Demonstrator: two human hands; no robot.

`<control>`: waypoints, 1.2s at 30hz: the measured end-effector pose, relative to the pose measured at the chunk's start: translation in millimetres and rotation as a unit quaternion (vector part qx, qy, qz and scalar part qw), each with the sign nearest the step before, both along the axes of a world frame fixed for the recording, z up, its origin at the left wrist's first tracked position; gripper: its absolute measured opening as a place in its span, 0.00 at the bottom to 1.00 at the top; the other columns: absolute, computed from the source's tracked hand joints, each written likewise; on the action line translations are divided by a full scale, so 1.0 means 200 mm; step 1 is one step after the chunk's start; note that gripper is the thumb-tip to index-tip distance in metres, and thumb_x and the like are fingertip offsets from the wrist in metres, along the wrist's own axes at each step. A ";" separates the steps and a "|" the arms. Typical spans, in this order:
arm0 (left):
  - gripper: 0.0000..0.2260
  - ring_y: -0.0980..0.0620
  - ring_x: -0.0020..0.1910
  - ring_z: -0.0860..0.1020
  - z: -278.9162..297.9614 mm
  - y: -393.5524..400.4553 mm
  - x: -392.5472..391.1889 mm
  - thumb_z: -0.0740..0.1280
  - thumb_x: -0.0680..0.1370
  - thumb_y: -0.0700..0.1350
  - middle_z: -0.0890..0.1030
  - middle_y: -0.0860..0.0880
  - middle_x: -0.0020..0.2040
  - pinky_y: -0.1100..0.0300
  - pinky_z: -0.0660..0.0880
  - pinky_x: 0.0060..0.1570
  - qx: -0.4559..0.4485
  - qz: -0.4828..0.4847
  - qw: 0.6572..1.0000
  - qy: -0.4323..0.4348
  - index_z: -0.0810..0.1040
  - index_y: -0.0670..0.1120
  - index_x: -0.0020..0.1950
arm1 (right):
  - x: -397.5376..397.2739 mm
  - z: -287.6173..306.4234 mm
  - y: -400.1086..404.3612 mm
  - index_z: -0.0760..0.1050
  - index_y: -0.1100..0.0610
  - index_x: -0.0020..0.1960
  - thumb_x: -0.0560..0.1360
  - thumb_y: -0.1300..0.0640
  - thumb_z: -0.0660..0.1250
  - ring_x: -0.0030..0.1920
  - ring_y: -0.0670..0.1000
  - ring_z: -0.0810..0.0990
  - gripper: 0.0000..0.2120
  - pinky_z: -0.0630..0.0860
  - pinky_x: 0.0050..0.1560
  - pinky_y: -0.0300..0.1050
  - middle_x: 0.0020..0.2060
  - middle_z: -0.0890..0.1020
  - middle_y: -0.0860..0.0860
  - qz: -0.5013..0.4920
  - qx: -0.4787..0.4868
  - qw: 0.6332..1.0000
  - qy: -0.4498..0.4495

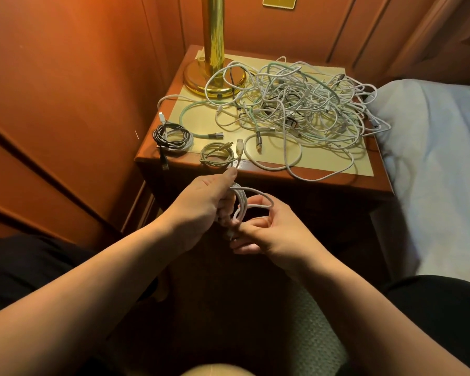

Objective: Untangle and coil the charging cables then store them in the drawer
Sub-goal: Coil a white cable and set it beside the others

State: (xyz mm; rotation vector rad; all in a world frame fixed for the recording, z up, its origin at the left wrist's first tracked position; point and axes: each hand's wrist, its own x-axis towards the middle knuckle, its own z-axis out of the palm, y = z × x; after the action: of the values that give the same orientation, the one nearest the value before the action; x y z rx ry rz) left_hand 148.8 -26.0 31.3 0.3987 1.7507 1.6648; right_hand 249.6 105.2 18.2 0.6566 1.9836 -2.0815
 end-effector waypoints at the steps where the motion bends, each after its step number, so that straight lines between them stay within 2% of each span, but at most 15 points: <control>1: 0.23 0.51 0.28 0.63 0.01 0.01 0.00 0.57 0.87 0.51 0.63 0.47 0.28 0.59 0.66 0.30 0.005 0.006 1.000 -0.003 0.63 0.48 0.31 | 0.00 -0.03 0.00 0.71 0.55 0.64 0.78 0.62 0.74 0.43 0.57 0.89 0.18 0.86 0.49 0.54 0.42 0.88 0.60 0.022 0.021 0.999 -0.015; 3: 0.23 0.51 0.26 0.63 0.03 0.01 -0.02 0.57 0.87 0.50 0.62 0.48 0.28 0.59 0.67 0.29 0.023 0.038 0.999 -0.030 0.62 0.48 0.31 | 0.02 -0.10 -0.03 0.72 0.54 0.60 0.78 0.61 0.75 0.39 0.55 0.88 0.15 0.86 0.47 0.54 0.38 0.87 0.57 0.074 0.067 0.994 -0.050; 5: 0.23 0.52 0.24 0.63 0.06 0.00 -0.04 0.58 0.86 0.50 0.61 0.50 0.27 0.60 0.66 0.26 0.037 0.055 0.996 -0.057 0.63 0.49 0.31 | 0.02 -0.17 -0.07 0.79 0.56 0.52 0.79 0.60 0.74 0.38 0.53 0.87 0.05 0.86 0.50 0.57 0.38 0.88 0.57 0.128 0.123 0.982 -0.069; 6: 0.22 0.52 0.23 0.62 0.07 -0.01 -0.04 0.59 0.86 0.50 0.61 0.51 0.26 0.61 0.65 0.25 0.035 0.046 0.996 -0.066 0.64 0.49 0.32 | 0.01 -0.20 -0.09 0.82 0.56 0.47 0.79 0.58 0.74 0.38 0.52 0.87 0.03 0.86 0.51 0.58 0.39 0.88 0.57 0.146 0.146 0.975 -0.079; 8: 0.20 0.53 0.24 0.60 0.07 -0.03 -0.01 0.60 0.86 0.51 0.61 0.51 0.27 0.59 0.60 0.25 -0.002 0.005 0.997 -0.071 0.65 0.49 0.35 | -0.02 -0.25 -0.13 0.83 0.55 0.41 0.79 0.56 0.74 0.39 0.51 0.88 0.08 0.86 0.51 0.57 0.39 0.88 0.55 0.161 0.193 0.963 -0.103; 10: 0.20 0.53 0.25 0.60 0.06 -0.04 0.04 0.60 0.86 0.52 0.61 0.51 0.27 0.59 0.58 0.27 -0.078 -0.038 0.995 -0.051 0.65 0.49 0.34 | -0.05 -0.27 -0.16 0.84 0.55 0.41 0.79 0.54 0.74 0.41 0.50 0.88 0.09 0.86 0.51 0.54 0.38 0.88 0.53 0.188 0.237 0.945 -0.126; 12: 0.25 0.54 0.23 0.60 0.05 -0.04 0.06 0.61 0.85 0.53 0.62 0.52 0.25 0.62 0.58 0.25 -0.142 -0.052 0.987 -0.053 0.65 0.50 0.28 | -0.07 -0.31 -0.19 0.84 0.55 0.42 0.79 0.53 0.74 0.41 0.50 0.88 0.08 0.86 0.51 0.51 0.38 0.88 0.52 0.209 0.261 0.932 -0.139; 17: 0.34 0.57 0.17 0.59 0.07 -0.03 0.07 0.59 0.86 0.54 0.62 0.52 0.20 0.68 0.57 0.18 -0.230 -0.064 0.965 -0.111 0.66 0.49 0.18 | -0.10 -0.39 -0.23 0.84 0.58 0.42 0.77 0.58 0.75 0.42 0.55 0.89 0.06 0.86 0.49 0.53 0.40 0.88 0.57 0.211 0.222 0.942 -0.139; 21: 0.30 0.56 0.18 0.60 0.09 -0.05 0.09 0.58 0.85 0.57 0.63 0.52 0.21 0.65 0.57 0.21 -0.254 -0.072 0.958 -0.113 0.66 0.49 0.24 | -0.11 -0.43 -0.25 0.84 0.59 0.44 0.78 0.56 0.74 0.43 0.54 0.89 0.07 0.86 0.51 0.55 0.40 0.88 0.56 0.202 0.209 0.944 -0.156; 25: 0.24 0.55 0.18 0.61 0.15 -0.09 0.09 0.62 0.81 0.61 0.65 0.52 0.22 0.65 0.56 0.24 -0.229 -0.056 0.966 -0.104 0.67 0.47 0.32 | -0.12 -0.37 -0.25 0.85 0.58 0.46 0.77 0.55 0.75 0.42 0.52 0.89 0.06 0.86 0.52 0.56 0.39 0.88 0.54 0.200 0.213 0.948 -0.124; 27: 0.23 0.55 0.18 0.59 0.23 -0.12 0.07 0.64 0.80 0.60 0.64 0.52 0.21 0.66 0.53 0.24 -0.162 -0.039 0.977 -0.130 0.65 0.48 0.31 | -0.11 -0.29 -0.26 0.85 0.55 0.44 0.76 0.53 0.75 0.39 0.48 0.87 0.05 0.86 0.48 0.53 0.36 0.87 0.51 0.200 0.279 0.938 -0.049; 29: 0.22 0.54 0.21 0.52 0.32 -0.16 0.01 0.64 0.79 0.59 0.58 0.52 0.23 0.64 0.48 0.25 -0.073 -0.019 0.985 -0.153 0.60 0.50 0.32 | -0.09 -0.18 -0.27 0.85 0.53 0.43 0.75 0.52 0.75 0.38 0.44 0.85 0.05 0.85 0.45 0.49 0.35 0.86 0.47 0.178 0.331 0.926 0.032; 32: 0.19 0.50 0.26 0.49 0.40 -0.22 -0.08 0.63 0.80 0.57 0.56 0.52 0.25 0.60 0.48 0.26 -0.021 0.027 0.991 -0.127 0.61 0.50 0.34 | -0.03 -0.06 -0.22 0.85 0.51 0.45 0.76 0.50 0.76 0.39 0.42 0.84 0.05 0.83 0.43 0.42 0.38 0.86 0.46 0.177 0.283 0.940 0.077; 34: 0.20 0.51 0.24 0.51 0.38 -0.24 -0.12 0.61 0.81 0.57 0.56 0.52 0.24 0.61 0.50 0.24 -0.020 0.052 0.990 -0.131 0.62 0.49 0.34 | -0.01 -0.04 -0.17 0.86 0.51 0.46 0.75 0.48 0.78 0.38 0.41 0.84 0.07 0.81 0.41 0.42 0.37 0.87 0.46 0.198 0.211 0.956 0.048; 36: 0.20 0.52 0.21 0.53 0.33 -0.23 -0.12 0.60 0.83 0.57 0.56 0.53 0.22 0.62 0.51 0.23 -0.032 0.056 0.988 -0.138 0.59 0.51 0.35 | -0.01 -0.03 -0.13 0.86 0.50 0.48 0.73 0.45 0.79 0.40 0.41 0.85 0.10 0.83 0.44 0.44 0.39 0.87 0.45 0.204 0.197 0.958 0.032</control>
State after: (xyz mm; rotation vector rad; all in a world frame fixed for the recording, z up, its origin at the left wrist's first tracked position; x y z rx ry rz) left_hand 124.9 -71.4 96.9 0.0356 1.6384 1.6471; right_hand 247.9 78.8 11.9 0.2049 2.3528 -1.5025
